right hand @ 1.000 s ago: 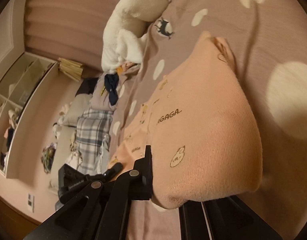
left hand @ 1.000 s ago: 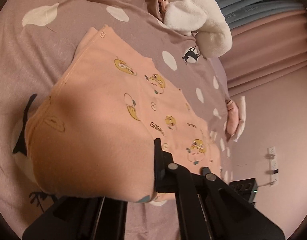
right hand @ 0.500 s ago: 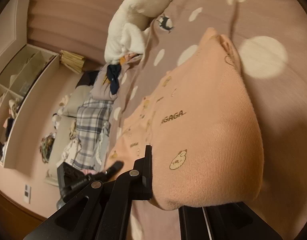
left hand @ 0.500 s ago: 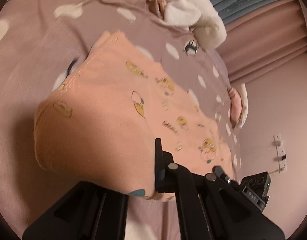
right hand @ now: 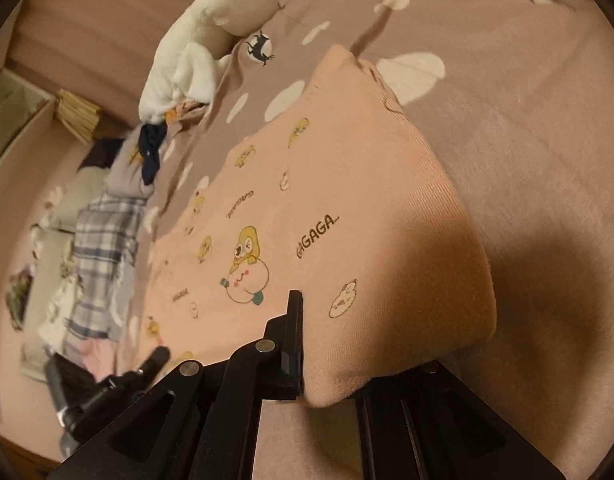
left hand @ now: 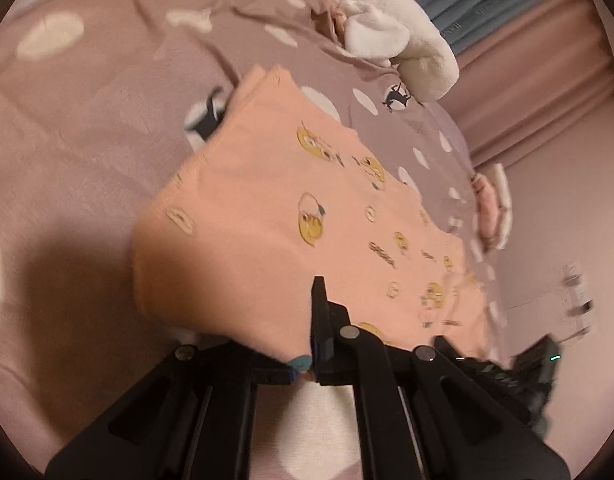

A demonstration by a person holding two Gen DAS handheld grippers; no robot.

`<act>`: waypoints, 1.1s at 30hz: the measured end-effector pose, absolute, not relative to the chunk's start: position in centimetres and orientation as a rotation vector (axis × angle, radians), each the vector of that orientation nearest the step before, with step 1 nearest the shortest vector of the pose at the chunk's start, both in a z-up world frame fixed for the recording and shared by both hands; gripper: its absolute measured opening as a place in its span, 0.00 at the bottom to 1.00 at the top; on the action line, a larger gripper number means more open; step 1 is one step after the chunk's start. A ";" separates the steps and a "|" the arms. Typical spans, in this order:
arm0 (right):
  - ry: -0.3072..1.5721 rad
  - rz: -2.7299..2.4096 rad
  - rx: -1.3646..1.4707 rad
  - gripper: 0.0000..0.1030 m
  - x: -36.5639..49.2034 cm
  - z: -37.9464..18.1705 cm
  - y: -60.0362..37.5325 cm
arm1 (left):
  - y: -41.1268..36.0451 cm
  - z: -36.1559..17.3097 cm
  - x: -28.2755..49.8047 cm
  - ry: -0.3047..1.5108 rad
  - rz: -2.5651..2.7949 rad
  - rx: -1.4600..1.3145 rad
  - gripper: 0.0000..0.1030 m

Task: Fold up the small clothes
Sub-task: 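Grasp the peach garment's side edge with the right gripper, then fold the held side edge inward over the garment with the right gripper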

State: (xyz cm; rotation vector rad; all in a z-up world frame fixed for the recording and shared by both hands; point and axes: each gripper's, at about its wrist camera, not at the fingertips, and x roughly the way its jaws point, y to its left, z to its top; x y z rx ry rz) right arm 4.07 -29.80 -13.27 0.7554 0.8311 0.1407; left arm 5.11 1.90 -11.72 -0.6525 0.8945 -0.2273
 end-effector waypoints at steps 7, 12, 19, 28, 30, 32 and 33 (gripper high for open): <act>0.822 0.079 0.751 0.06 2.3 -13.5 -31.1 | 2.9 -11.7 4.4 0.894 -0.218 -0.606 0.05; 0.810 -0.008 0.749 0.06 0.4 -13.5 -32.0 | 3.8 -11.4 3.8 0.874 -0.196 -0.587 0.07; 0.809 -0.120 0.697 0.06 -0.4 -13.1 -31.7 | 4.3 -10.8 3.2 0.874 -0.186 -0.472 0.09; 0.818 -0.220 0.524 0.06 0.3 -12.7 -29.7 | 5.2 -12.1 3.4 0.936 -0.194 -0.465 0.11; 0.805 -0.211 0.550 0.06 0.0 -12.9 -30.1 | 5.5 -12.0 3.1 0.939 -0.193 -0.459 0.11; 0.790 -0.186 0.587 0.06 -0.3 -13.1 -30.6 | 6.0 -12.1 2.9 0.942 -0.191 -0.471 0.12; 0.786 -0.170 0.613 0.06 -0.5 -13.2 -30.9 | 6.2 -12.1 2.8 0.942 -0.191 -0.477 0.13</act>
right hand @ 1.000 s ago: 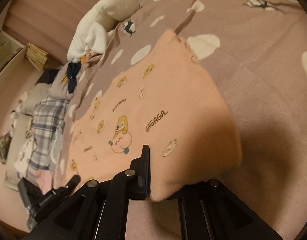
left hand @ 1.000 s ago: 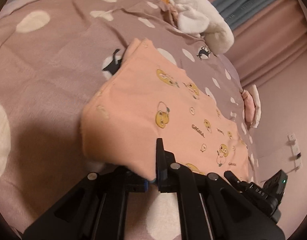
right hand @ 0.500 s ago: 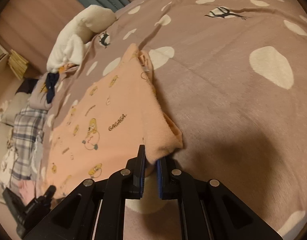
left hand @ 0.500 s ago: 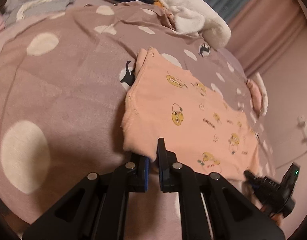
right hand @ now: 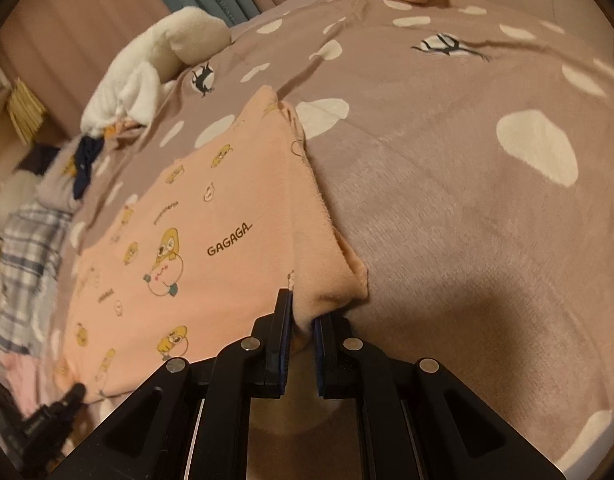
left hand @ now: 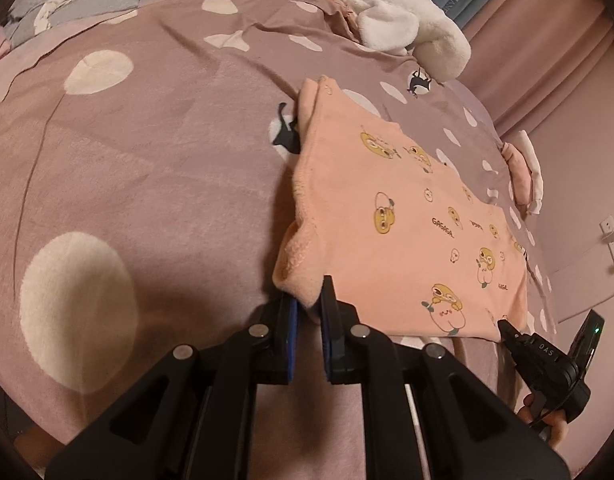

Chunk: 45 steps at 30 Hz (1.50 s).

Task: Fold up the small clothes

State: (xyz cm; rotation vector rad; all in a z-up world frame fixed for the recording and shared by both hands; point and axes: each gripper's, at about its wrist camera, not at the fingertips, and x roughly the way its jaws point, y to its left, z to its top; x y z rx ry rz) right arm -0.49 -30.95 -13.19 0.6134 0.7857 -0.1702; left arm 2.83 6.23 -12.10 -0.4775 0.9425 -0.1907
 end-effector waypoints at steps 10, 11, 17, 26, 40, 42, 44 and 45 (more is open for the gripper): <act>0.759 0.012 0.669 0.83 -1.6 -12.2 -29.4 | 5.8 -10.7 2.0 0.876 -0.069 -0.338 0.62; 0.754 0.026 0.670 0.88 -1.5 -12.0 -28.9 | 6.1 -10.7 2.1 0.867 -0.068 -0.347 0.67; 0.740 -0.024 0.566 0.94 -0.4 -12.2 -27.3 | 7.8 -10.3 2.1 0.831 -0.064 -0.459 0.95; 0.591 0.127 0.760 0.99 -0.4 -13.1 -29.6 | 7.8 -10.5 2.6 0.859 -0.119 -0.484 0.99; 0.605 0.092 0.639 0.97 0.0 -12.9 -28.1 | 5.8 -10.8 2.6 0.910 -0.381 -0.607 0.99; 0.608 0.086 0.621 0.97 0.0 -12.9 -27.9 | 5.4 -10.6 2.4 0.904 -0.376 -0.597 0.99; 0.606 0.081 0.621 0.96 0.1 -12.9 -28.0 | 4.9 -10.4 2.3 0.903 -0.367 -0.567 0.99; 0.605 0.072 0.627 0.92 0.0 -12.9 -28.1 | 4.6 -10.4 2.4 0.906 -0.365 -0.552 0.99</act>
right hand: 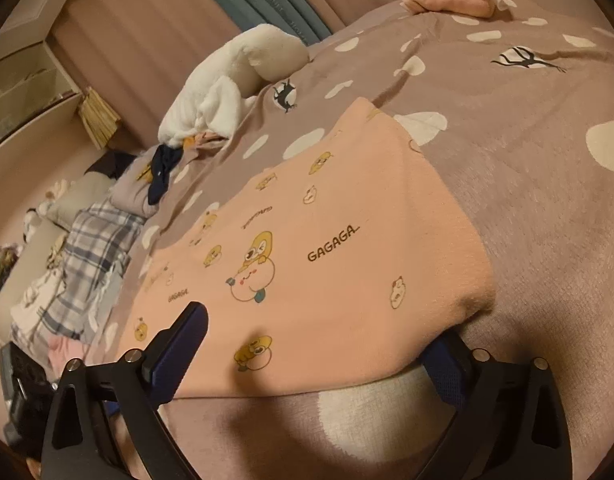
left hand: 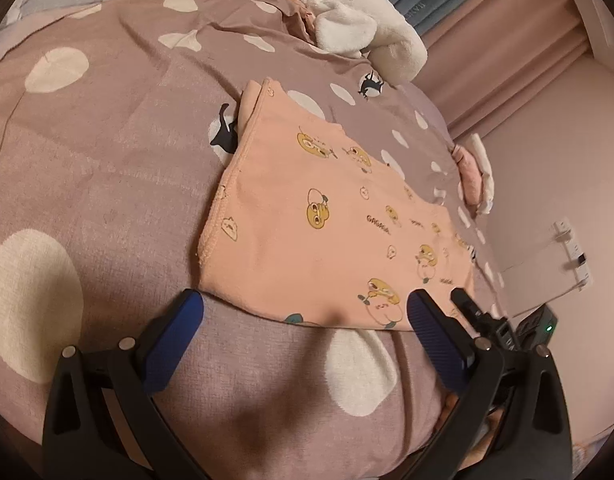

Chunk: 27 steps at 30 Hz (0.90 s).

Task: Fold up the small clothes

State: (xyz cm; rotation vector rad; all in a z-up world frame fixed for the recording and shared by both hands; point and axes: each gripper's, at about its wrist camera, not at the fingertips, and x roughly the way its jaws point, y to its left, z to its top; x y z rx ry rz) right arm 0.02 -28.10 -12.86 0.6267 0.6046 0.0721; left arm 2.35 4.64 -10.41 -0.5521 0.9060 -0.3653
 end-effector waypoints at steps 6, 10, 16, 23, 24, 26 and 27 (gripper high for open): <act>0.578 0.005 0.714 0.45 -0.5 -13.7 -29.7 | 4.4 -10.8 2.7 0.911 -0.362 -0.547 0.99; 0.574 0.006 0.851 0.13 -0.9 -15.0 -31.5 | 4.5 -11.1 2.8 0.908 -0.356 -0.547 0.99; 0.586 0.001 0.841 0.07 -0.7 -15.0 -31.1 | 3.2 -11.1 2.8 0.903 -0.335 -0.455 0.99; 0.581 0.008 0.853 0.05 -0.6 -15.0 -30.9 | 3.6 -11.3 2.8 0.882 -0.323 -0.480 0.99; 0.581 0.009 0.853 0.05 -0.6 -15.0 -30.9 | 3.6 -11.3 2.8 0.885 -0.329 -0.476 0.99; 0.580 0.009 0.855 0.05 -0.6 -15.0 -30.9 | 3.6 -11.3 2.7 0.886 -0.335 -0.477 0.99; 0.579 0.010 0.856 0.05 -0.6 -14.9 -30.8 | 3.6 -11.3 2.7 0.884 -0.334 -0.482 1.00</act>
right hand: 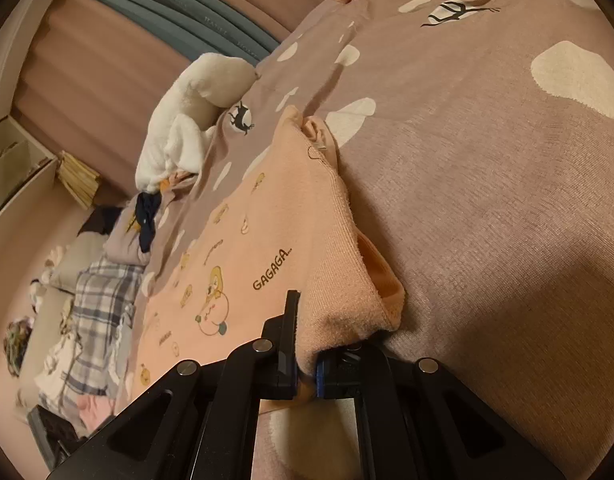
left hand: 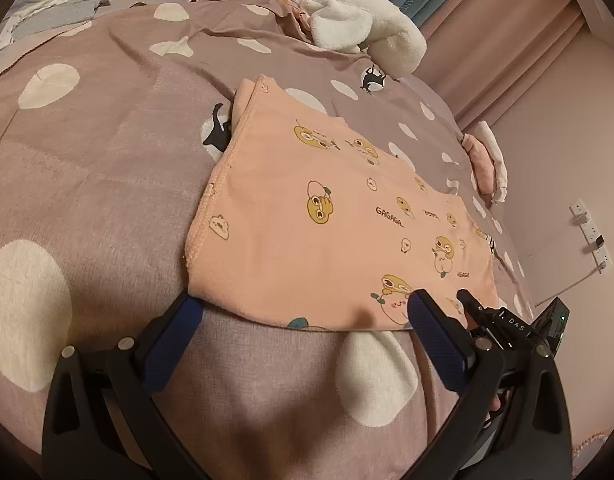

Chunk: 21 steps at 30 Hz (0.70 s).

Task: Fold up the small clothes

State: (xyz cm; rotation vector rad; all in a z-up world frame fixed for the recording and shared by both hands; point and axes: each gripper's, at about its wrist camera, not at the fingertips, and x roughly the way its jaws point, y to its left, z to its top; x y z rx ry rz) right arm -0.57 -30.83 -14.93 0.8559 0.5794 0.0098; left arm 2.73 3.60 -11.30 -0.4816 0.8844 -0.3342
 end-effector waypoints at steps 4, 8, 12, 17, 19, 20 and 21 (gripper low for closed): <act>0.578 0.008 0.862 0.05 -0.6 -14.8 -30.8 | 3.6 -11.3 2.6 0.876 -0.335 -0.485 0.99; 0.535 0.041 0.879 0.05 -0.9 -14.2 -30.9 | 3.6 -11.3 2.2 0.874 -0.358 -0.452 1.00; 0.484 0.065 0.780 0.05 -1.1 -11.3 -29.5 | 3.9 -11.2 2.2 0.882 -0.356 -0.480 1.00; 0.471 0.092 0.697 0.05 0.0 -8.7 -27.8 | 4.4 -10.9 2.0 0.893 -0.381 -0.527 0.99; 0.476 0.098 0.676 0.05 0.4 -8.3 -27.2 | 4.7 -10.9 1.9 0.894 -0.381 -0.534 0.99; 0.479 0.097 0.668 0.05 0.8 -8.1 -26.8 | 4.9 -10.9 1.8 0.892 -0.376 -0.535 0.99; 0.481 0.101 0.665 0.05 1.0 -8.1 -26.5 | 5.2 -10.8 1.8 0.890 -0.369 -0.537 0.99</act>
